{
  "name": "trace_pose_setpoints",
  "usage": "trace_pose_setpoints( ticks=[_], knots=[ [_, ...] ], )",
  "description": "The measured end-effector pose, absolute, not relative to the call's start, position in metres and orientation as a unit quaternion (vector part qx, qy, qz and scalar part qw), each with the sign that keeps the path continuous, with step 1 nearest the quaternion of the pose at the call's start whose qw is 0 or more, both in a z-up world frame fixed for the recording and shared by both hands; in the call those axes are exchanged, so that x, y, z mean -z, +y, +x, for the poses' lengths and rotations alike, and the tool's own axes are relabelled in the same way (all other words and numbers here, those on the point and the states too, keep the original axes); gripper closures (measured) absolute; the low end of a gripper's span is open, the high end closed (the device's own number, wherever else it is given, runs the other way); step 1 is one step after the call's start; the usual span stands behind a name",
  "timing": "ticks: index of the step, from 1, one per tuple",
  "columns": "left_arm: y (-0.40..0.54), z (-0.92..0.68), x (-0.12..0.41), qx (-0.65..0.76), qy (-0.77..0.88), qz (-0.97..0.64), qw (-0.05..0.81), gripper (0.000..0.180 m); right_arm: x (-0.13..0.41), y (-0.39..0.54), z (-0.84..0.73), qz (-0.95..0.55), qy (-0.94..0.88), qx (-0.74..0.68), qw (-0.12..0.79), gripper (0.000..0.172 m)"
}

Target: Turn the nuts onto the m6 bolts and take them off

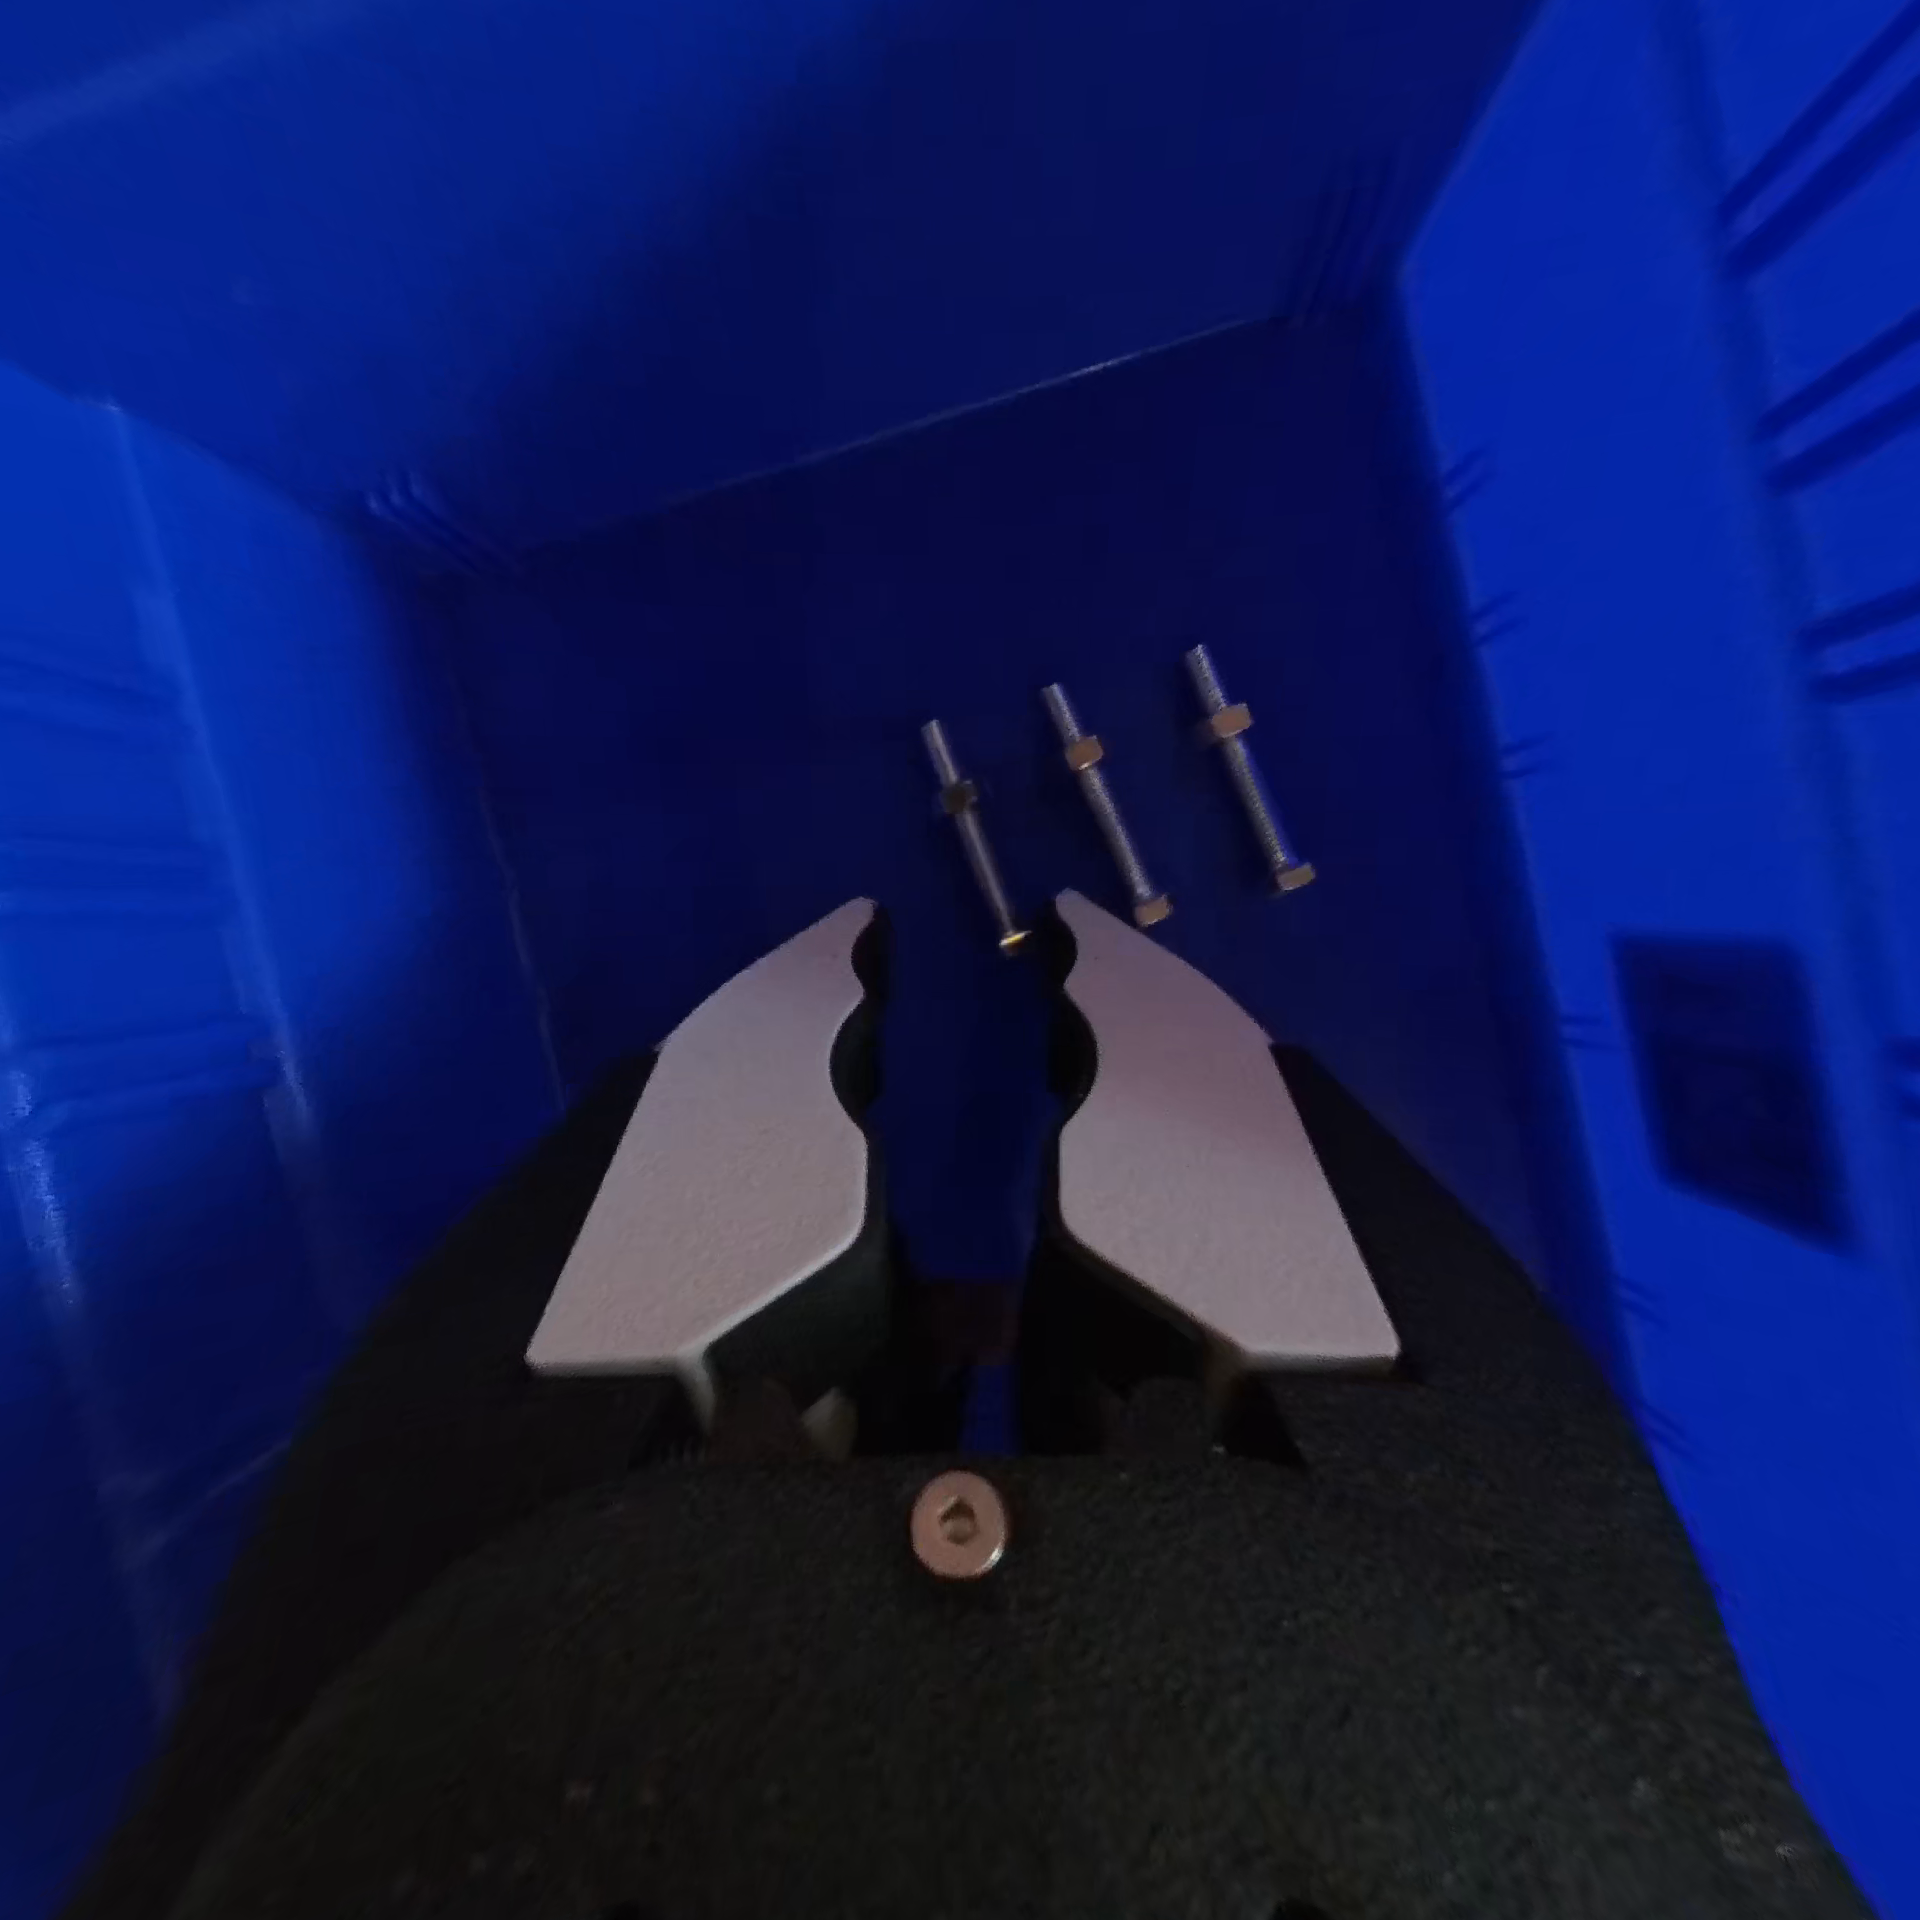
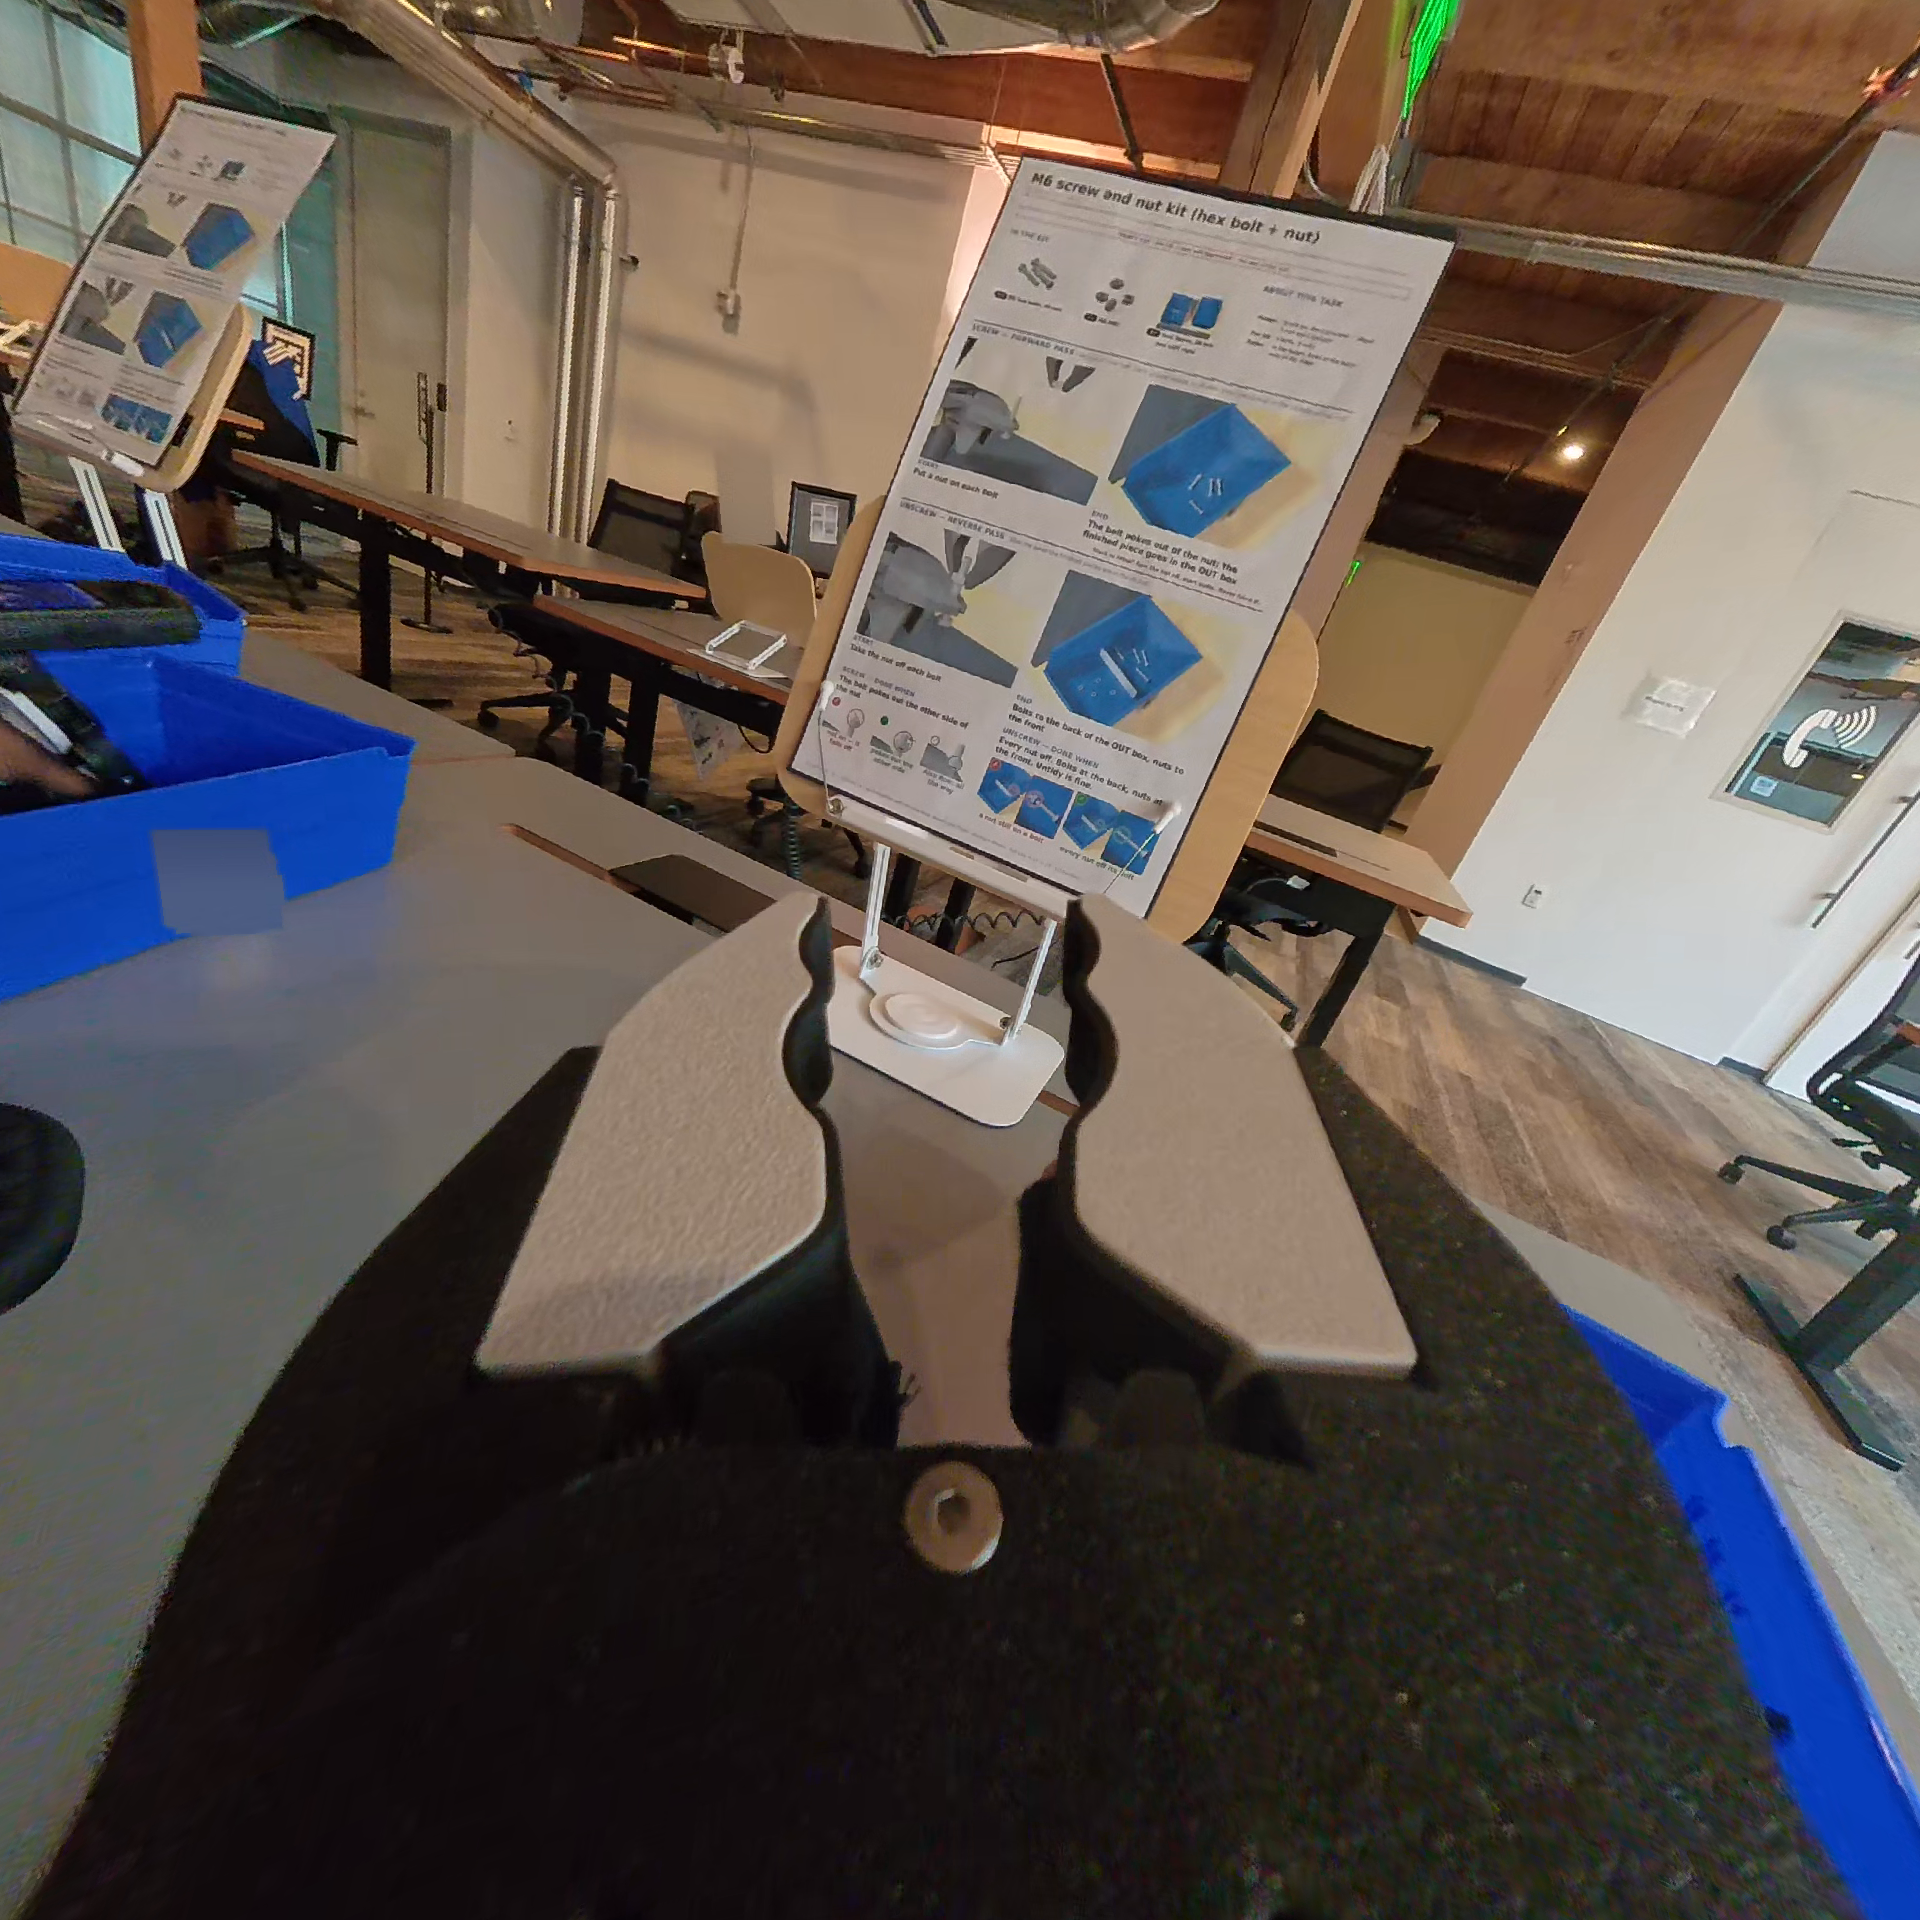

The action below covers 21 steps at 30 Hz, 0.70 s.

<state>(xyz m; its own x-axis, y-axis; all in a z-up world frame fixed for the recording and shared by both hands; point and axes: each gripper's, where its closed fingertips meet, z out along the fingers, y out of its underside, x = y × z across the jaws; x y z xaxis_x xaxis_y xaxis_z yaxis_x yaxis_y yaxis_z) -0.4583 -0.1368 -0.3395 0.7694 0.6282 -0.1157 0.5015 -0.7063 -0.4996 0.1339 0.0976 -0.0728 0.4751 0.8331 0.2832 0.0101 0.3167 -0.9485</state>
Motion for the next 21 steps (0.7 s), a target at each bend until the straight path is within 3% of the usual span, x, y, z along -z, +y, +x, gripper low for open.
trace_pose_setpoints(
  ticks=[4,12,21],
  knots=[
    [-0.132,-0.454,0.341,-0.135,-0.299,-0.916,0.232,0.17,0.07,0.097,0.136,-0.502,-0.417,-0.288,0.701,0.129],
    [-0.135,-0.457,0.327,-0.174,-0.289,-0.903,0.265,0.175,0.069,0.102,0.148,-0.507,-0.411,-0.272,0.707,0.13],
    [-0.082,-0.394,0.189,-0.21,-0.161,-0.818,0.511,0.176,0.063,0.115,0.166,-0.519,-0.385,-0.279,0.71,0.132]
  ],
)
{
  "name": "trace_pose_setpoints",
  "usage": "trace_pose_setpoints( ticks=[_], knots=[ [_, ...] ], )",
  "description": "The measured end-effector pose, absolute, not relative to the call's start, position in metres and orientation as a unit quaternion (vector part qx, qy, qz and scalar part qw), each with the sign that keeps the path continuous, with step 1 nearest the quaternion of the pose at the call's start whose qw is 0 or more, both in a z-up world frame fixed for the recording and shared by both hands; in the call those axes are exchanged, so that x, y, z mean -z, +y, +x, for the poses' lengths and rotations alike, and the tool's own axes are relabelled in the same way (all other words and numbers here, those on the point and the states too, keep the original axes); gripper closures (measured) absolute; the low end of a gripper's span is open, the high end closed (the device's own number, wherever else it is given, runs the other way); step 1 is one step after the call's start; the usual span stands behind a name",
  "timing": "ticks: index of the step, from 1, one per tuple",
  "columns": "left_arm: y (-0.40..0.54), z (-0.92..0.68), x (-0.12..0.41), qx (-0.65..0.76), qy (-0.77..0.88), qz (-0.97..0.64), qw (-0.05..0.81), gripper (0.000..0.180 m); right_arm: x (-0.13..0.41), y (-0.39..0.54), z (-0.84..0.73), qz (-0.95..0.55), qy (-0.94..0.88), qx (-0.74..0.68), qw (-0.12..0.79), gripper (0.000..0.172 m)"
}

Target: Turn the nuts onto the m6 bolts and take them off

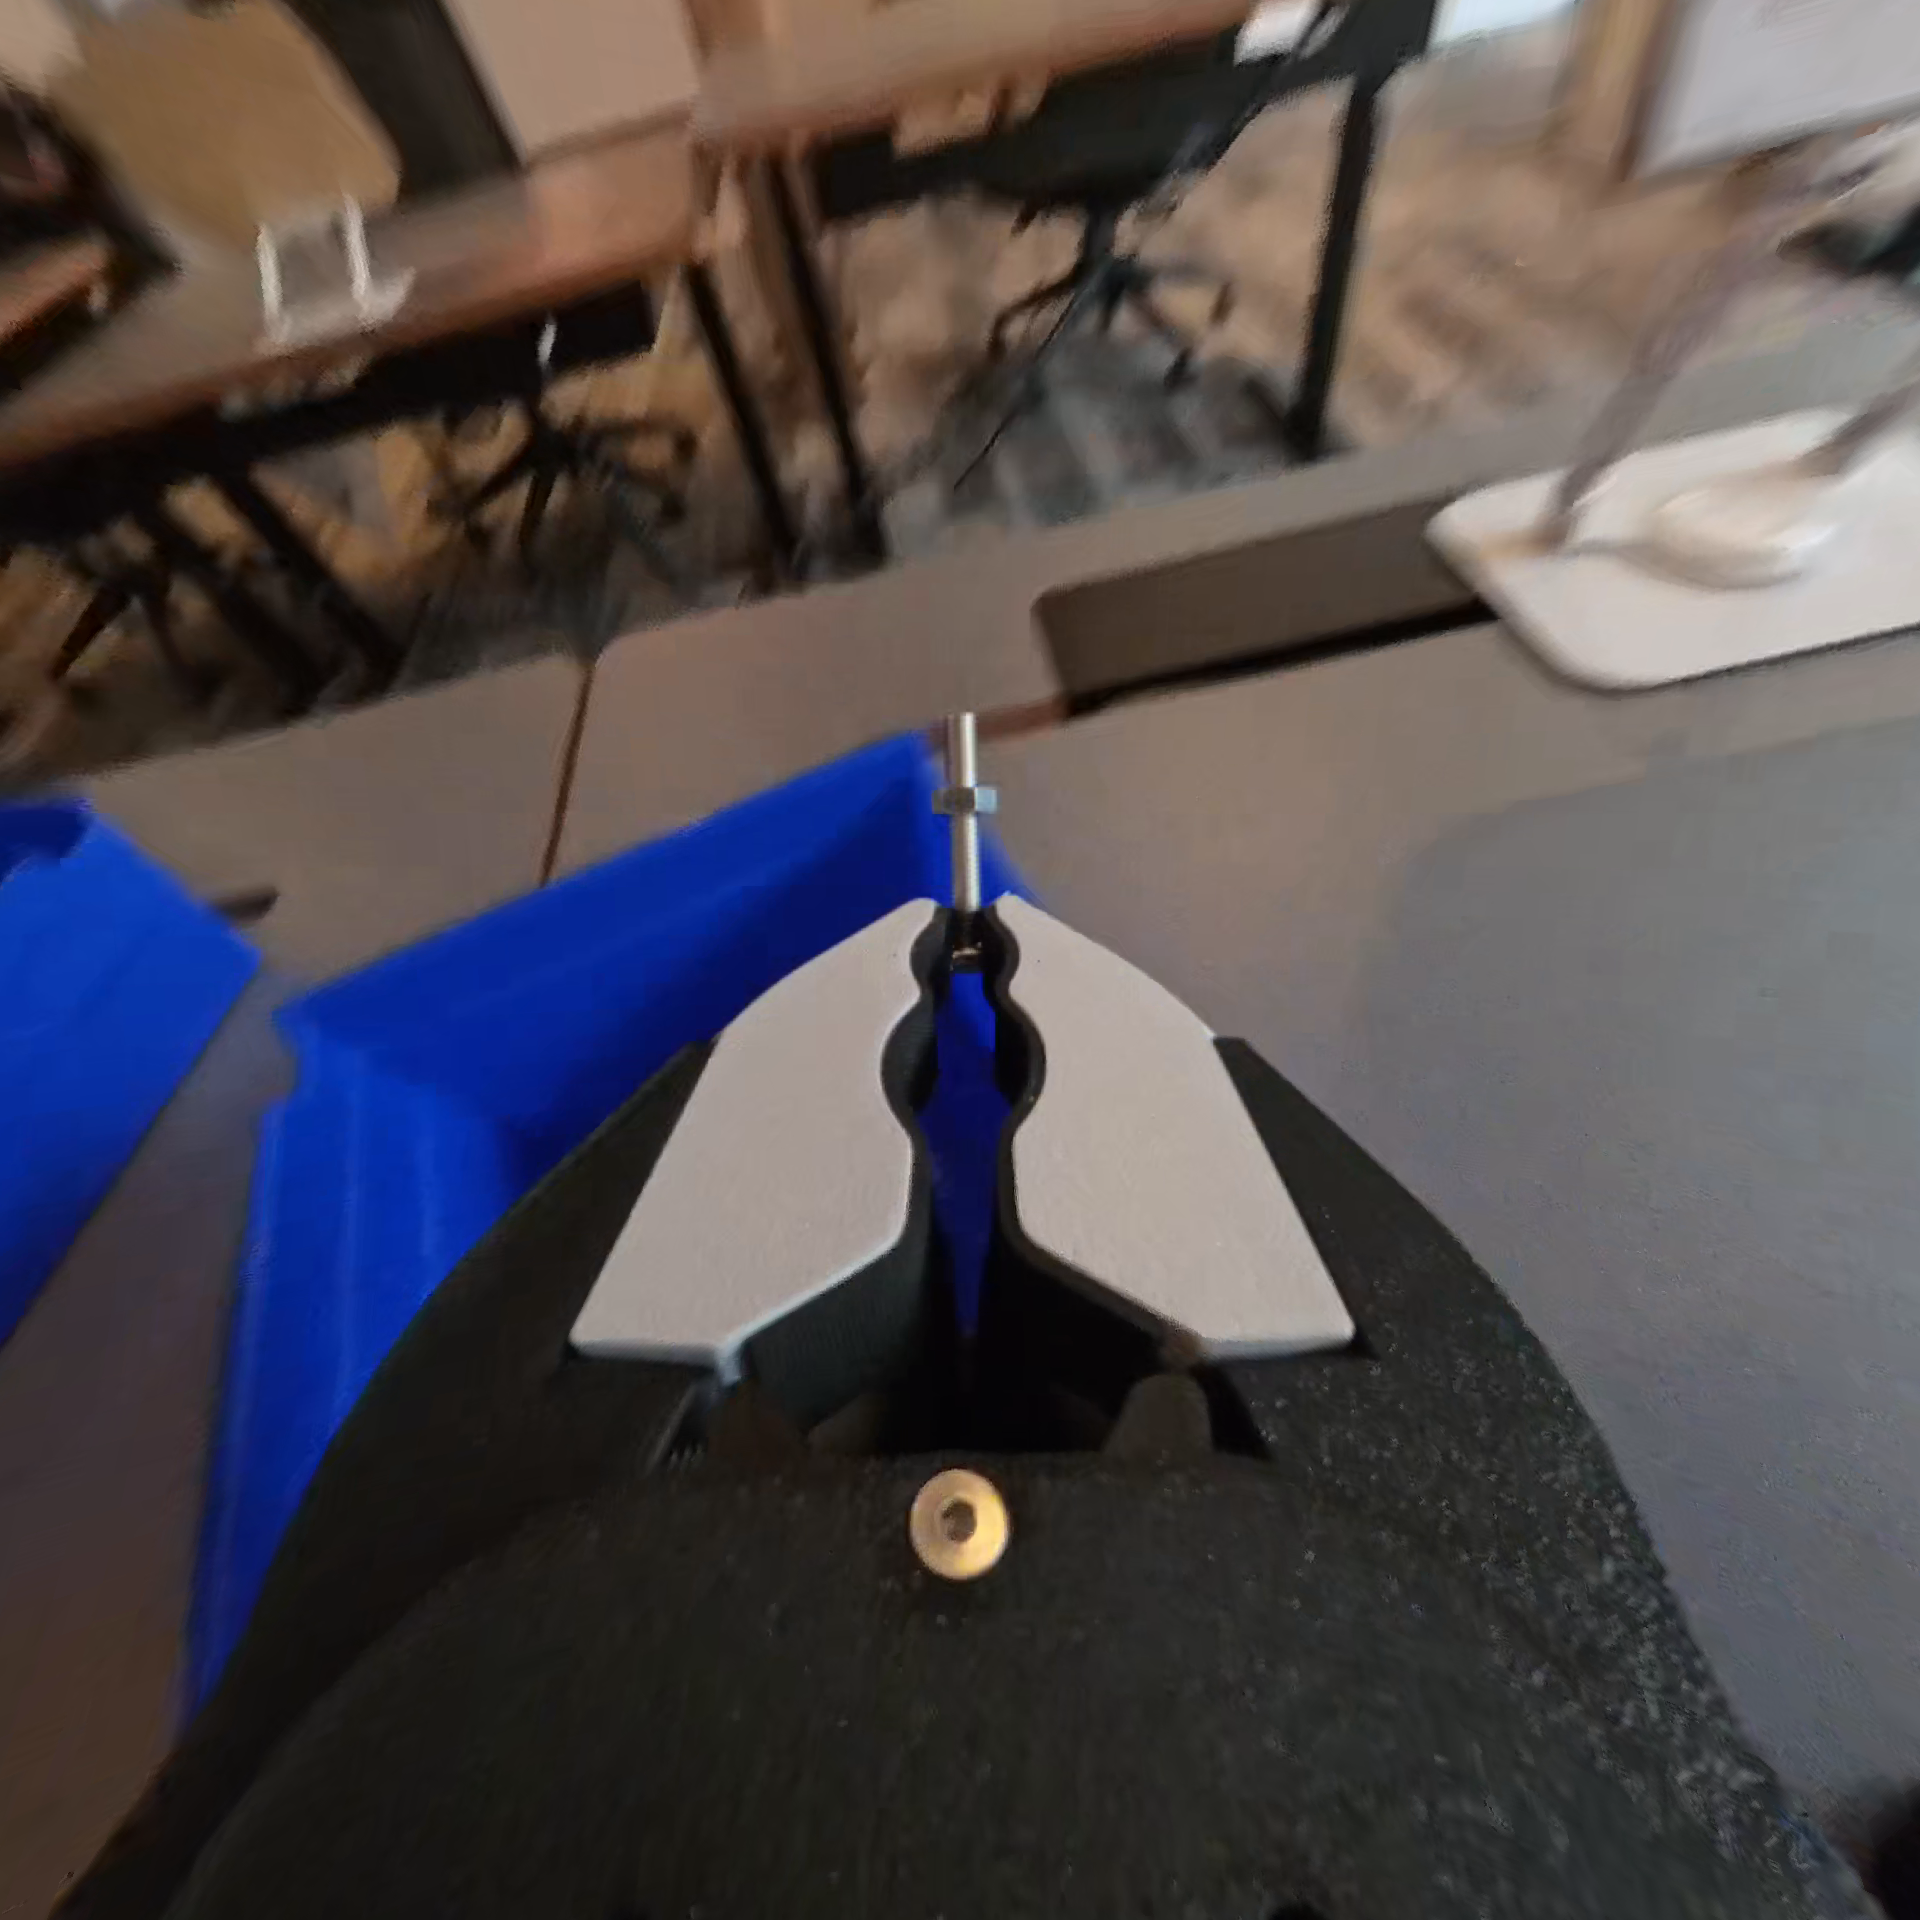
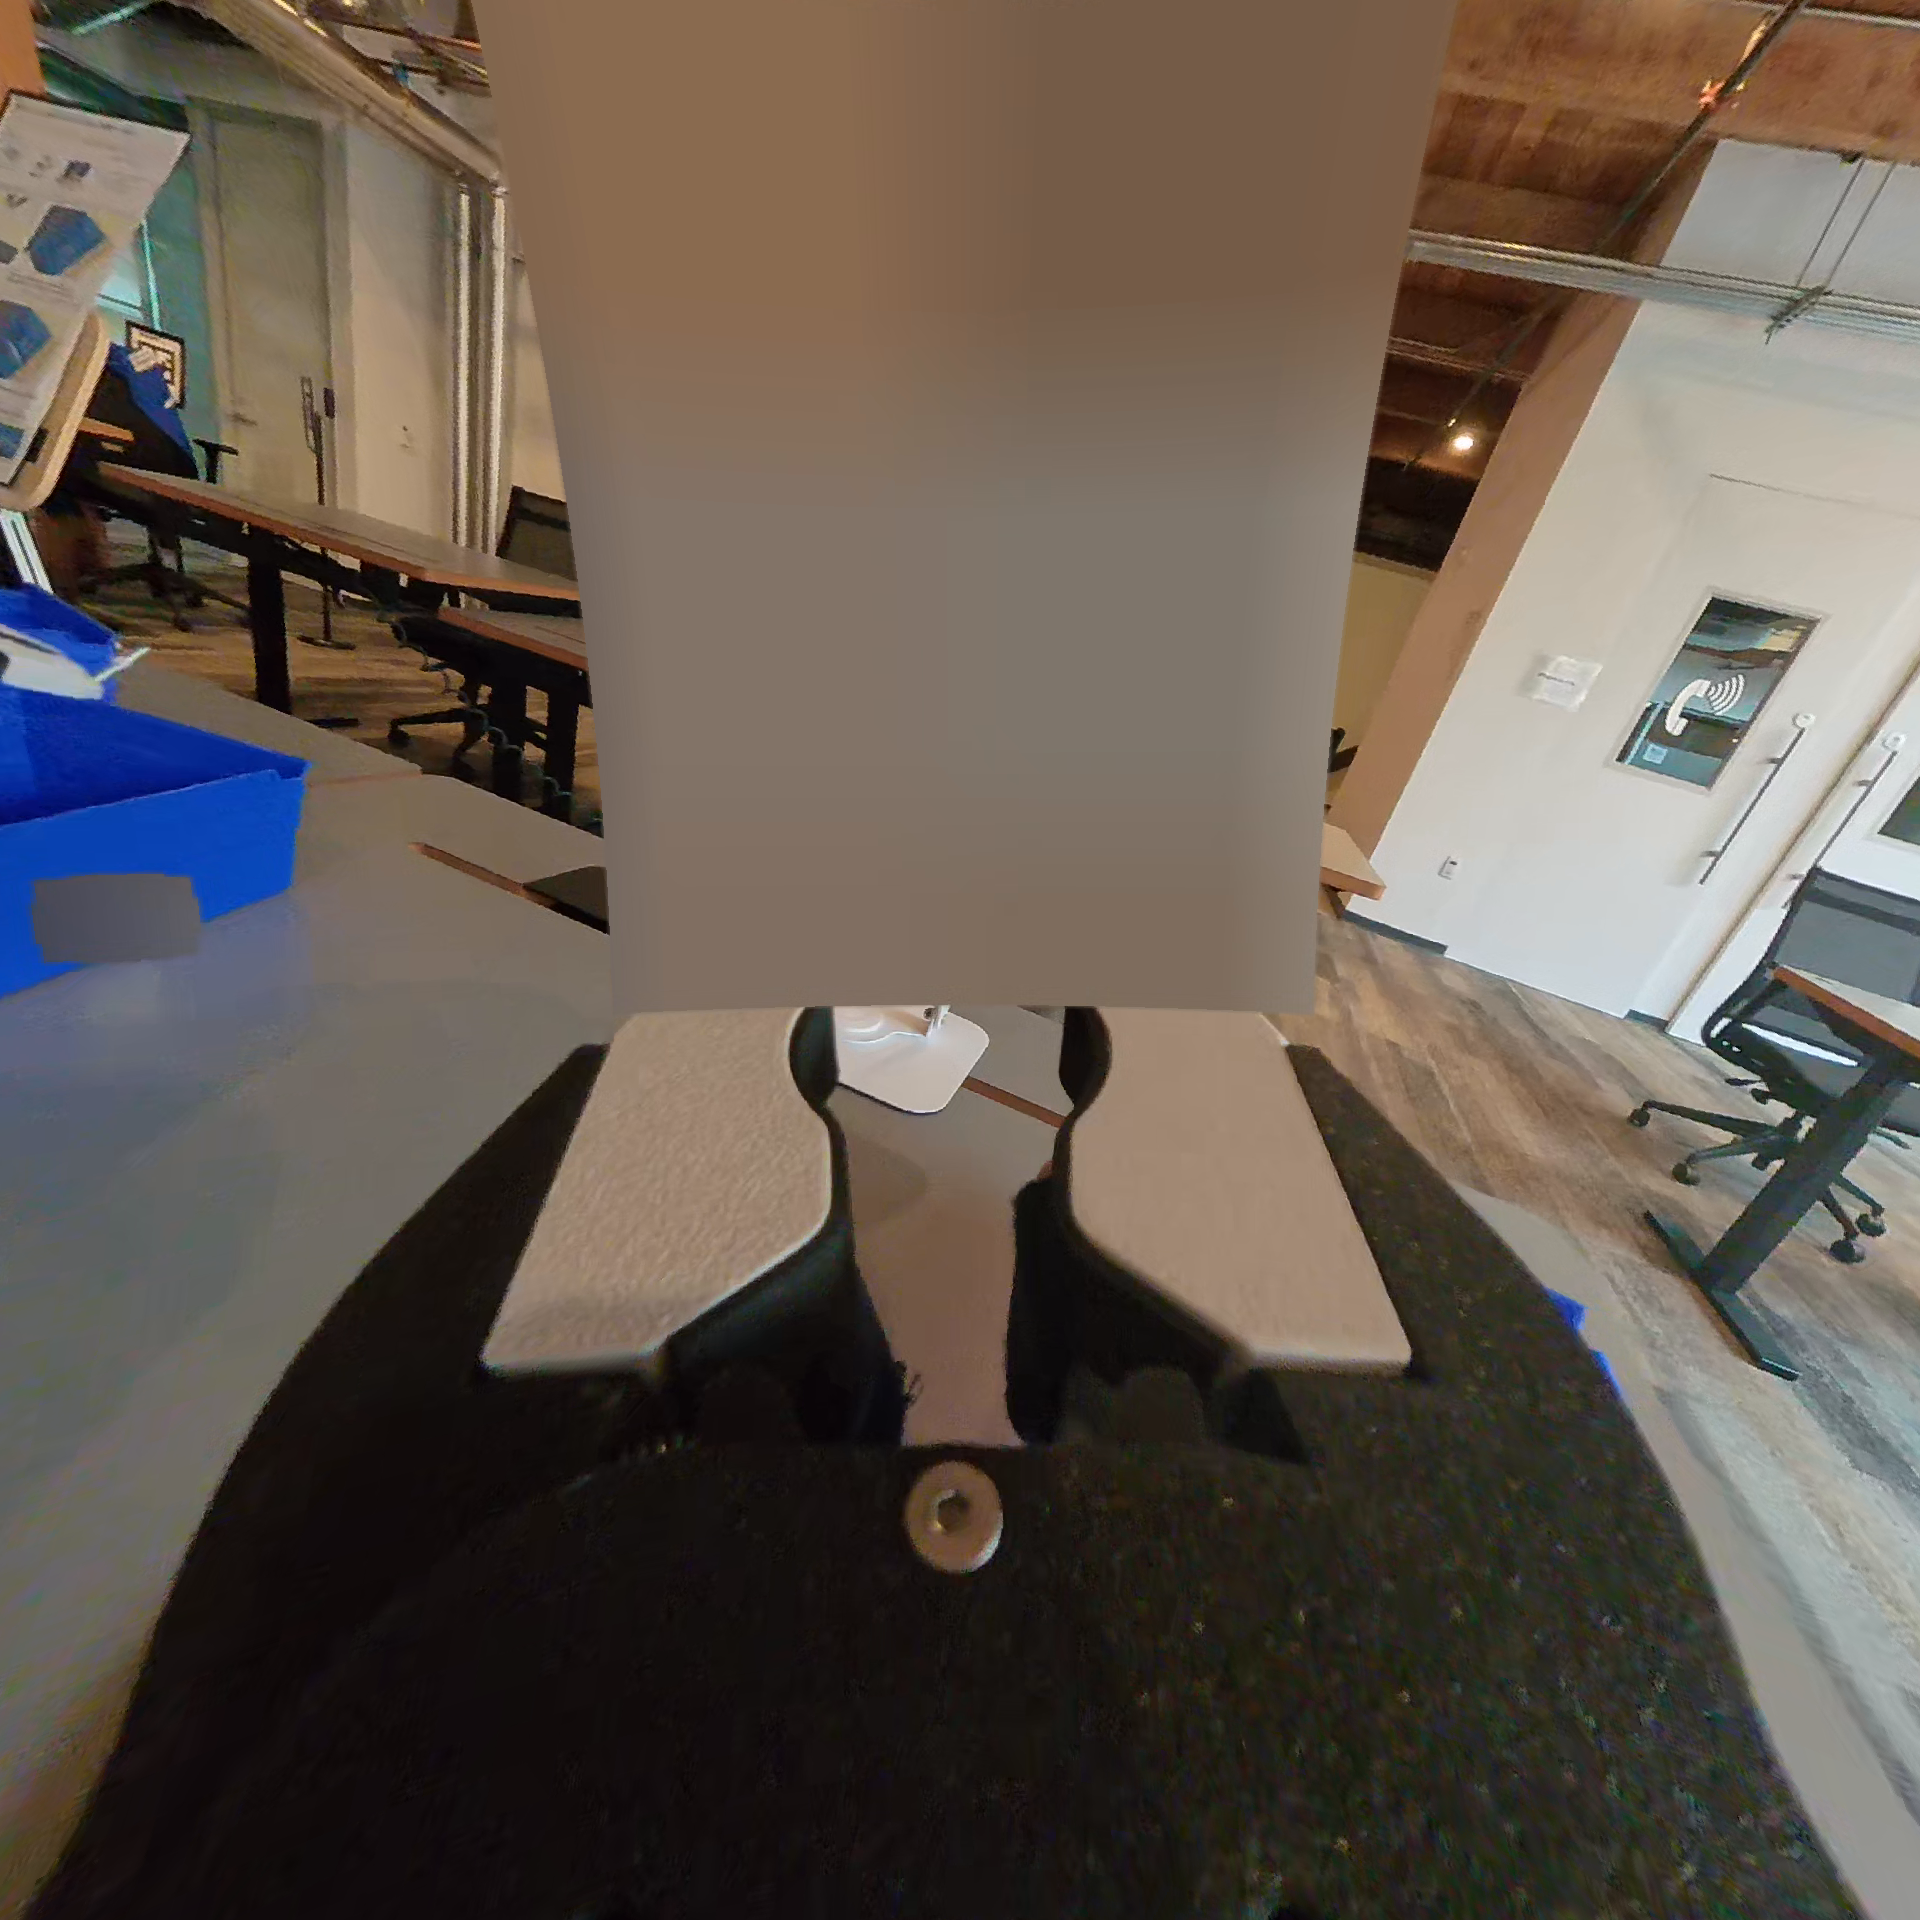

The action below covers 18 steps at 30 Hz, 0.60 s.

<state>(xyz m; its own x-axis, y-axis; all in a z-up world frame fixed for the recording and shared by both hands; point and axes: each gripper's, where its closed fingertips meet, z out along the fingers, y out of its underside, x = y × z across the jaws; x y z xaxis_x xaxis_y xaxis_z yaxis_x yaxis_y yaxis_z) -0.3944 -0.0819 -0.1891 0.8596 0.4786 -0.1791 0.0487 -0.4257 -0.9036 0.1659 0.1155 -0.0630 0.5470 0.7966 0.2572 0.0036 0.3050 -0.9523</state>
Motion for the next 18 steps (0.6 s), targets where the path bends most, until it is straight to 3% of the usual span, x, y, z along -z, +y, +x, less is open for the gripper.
trace_pose_setpoints(
  ticks=[5,10,18],
  knots=[
    [-0.034,-0.293,0.13,-0.124,-0.045,-0.765,0.631,0.176,0.063,0.11,0.15,-0.515,-0.404,-0.309,0.689,0.134],
    [-0.006,-0.208,0.109,-0.039,0.042,-0.725,0.686,0.176,0.07,0.089,0.109,-0.495,-0.457,-0.363,0.643,0.135],
    [0.005,-0.092,0.106,0.131,0.144,-0.666,0.72,0.176,0.089,0.03,0.019,-0.434,-0.539,-0.529,0.49,0.139]
  ],
)
